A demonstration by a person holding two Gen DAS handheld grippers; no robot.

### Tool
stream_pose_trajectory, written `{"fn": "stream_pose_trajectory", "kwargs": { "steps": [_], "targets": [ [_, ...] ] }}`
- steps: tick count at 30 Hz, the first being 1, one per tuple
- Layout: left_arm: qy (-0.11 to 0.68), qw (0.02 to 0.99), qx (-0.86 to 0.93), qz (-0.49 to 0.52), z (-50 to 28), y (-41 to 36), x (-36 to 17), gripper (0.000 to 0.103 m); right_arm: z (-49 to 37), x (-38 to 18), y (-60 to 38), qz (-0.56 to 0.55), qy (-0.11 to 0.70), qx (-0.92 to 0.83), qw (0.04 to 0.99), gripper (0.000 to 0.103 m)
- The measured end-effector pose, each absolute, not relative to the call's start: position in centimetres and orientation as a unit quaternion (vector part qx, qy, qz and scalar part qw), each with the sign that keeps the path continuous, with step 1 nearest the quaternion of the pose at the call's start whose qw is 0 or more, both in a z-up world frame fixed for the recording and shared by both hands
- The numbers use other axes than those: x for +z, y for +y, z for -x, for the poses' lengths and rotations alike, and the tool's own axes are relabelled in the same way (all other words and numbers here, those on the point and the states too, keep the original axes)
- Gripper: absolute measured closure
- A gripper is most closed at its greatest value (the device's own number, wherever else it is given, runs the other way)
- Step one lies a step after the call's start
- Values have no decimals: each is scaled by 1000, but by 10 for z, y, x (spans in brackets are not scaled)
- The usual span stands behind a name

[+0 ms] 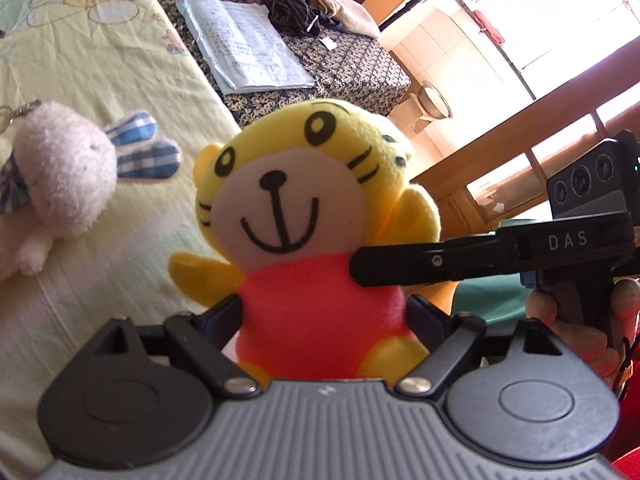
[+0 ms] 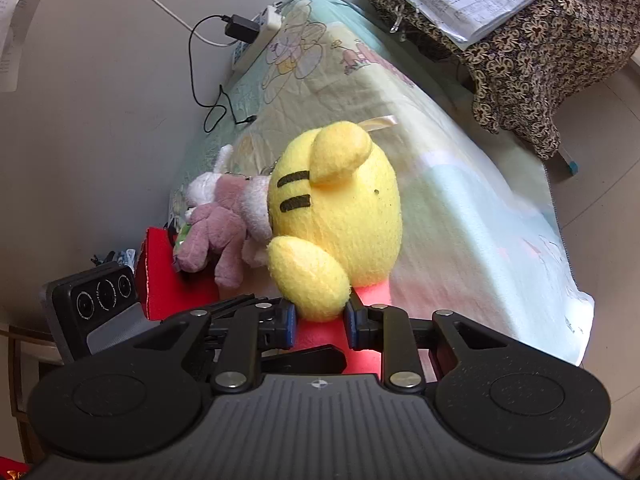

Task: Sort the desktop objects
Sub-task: 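Lift the tiger plush with both grippers and carry it to the red box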

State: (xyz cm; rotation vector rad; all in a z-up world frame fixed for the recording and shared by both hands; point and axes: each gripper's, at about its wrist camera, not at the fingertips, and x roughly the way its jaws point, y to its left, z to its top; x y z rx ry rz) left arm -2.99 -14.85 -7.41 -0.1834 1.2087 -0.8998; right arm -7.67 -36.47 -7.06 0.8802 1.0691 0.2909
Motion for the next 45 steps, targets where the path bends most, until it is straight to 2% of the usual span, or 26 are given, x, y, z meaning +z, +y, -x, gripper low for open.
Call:
{"fn": "stream_pose_trajectory", "kwargs": {
  "steps": [14,25,34,45],
  "targets": [
    [440,830,-317,133,54,-48,6,16,34,-2,-284,-329,453,287,777,79],
    [363,887,-252,132,64,71,61,16,8,49,-162,-270,398,372,794,79],
    [355,894,-242,127,54,165,59,16,-2,51,-57,-236,383,370,812,79],
    [395,868,-266,144,7,227,3,16,-5,20,20,-156,379,299,862,79]
  ]
}}
